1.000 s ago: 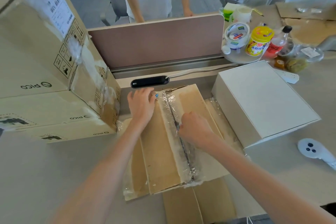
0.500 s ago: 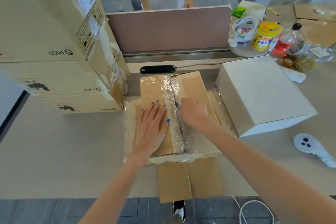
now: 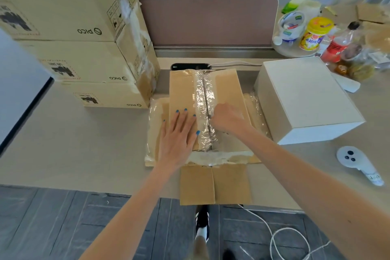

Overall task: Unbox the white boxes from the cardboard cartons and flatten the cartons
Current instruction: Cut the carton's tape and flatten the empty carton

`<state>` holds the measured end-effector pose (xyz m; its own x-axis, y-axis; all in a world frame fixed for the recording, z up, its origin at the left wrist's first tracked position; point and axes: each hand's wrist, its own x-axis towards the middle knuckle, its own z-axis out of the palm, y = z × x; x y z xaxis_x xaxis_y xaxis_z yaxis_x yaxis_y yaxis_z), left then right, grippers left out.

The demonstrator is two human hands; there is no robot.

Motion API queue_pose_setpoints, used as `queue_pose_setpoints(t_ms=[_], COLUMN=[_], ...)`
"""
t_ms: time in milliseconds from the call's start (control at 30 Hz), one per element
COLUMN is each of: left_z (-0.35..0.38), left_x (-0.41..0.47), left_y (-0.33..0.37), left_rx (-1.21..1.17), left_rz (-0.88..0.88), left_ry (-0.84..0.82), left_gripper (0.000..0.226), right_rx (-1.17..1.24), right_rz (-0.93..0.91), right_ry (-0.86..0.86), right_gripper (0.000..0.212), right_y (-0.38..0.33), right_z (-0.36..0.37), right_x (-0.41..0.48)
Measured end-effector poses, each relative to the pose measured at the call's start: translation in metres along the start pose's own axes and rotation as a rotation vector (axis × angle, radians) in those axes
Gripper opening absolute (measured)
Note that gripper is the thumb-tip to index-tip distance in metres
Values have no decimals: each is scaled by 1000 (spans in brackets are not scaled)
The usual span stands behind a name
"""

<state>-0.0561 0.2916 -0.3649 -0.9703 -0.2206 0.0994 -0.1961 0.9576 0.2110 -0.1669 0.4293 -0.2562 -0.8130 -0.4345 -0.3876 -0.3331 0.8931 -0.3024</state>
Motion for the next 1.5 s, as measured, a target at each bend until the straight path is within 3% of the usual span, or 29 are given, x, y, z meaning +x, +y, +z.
queue_pose_setpoints(t_ms=[233,333,600,733,1067,1200,1400,1500], left_z=[-8,-9,-2,-2,-10,-16,-16,-8], left_x=[0,0,1,0,3,1,-19,-43], left_y=[6,6,4,4,2,3,19,30], left_rx=[5,22,39,27,-1,-53,-129,-158], left_rz=[-18,-17,-20,-27,-22,-14,81,135], left_ry=[-19,-26,12,2,-90,-111,38,112], left_gripper=[67,68,62,62,70,53,42,44], right_rx=[-35,-48,-117,-100,-101,-27,-66,-109], right_rz=[-28,-26,-99,-96,-92,-99,-202,-227], right_ry=[-121,-140,-36,-23,21,119,356,372], right_gripper=[23,13,5,18,20,23,20,18], right_y=[1,2,9,11,28,47,76,93], right_z=[4,8,22,30,38,34,46,57], right_x=[-39,-54,-80,-85,-90,-89,-91,-104])
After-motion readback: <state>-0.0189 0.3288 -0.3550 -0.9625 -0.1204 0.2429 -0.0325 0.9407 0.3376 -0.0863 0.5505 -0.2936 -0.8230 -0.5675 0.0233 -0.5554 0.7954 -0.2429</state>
